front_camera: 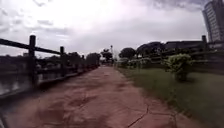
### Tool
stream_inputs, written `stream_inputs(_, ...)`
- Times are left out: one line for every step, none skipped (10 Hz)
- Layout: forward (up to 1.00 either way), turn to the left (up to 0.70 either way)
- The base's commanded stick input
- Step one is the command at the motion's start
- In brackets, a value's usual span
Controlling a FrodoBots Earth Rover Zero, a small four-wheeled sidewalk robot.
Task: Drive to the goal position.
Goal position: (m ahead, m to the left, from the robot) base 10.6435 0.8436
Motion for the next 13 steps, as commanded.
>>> stream_inputs(1.00,0.00)
stream_inputs(1.00,0.00)
stream_inputs(1.00,0.00)
stream_inputs(1.00,0.00)
stream_inputs(1.00,0.00)
stream_inputs(1.00,0.00)
stream_inputs(1.00,0.00)
stream_inputs(1.00,0.04)
stream_inputs(1.00,0.12)
stream_inputs(1.00,0.21)
stream_inputs(1.00,0.31)
stream_inputs(1.00,0.37)
stream_inputs(1.00,0.18)
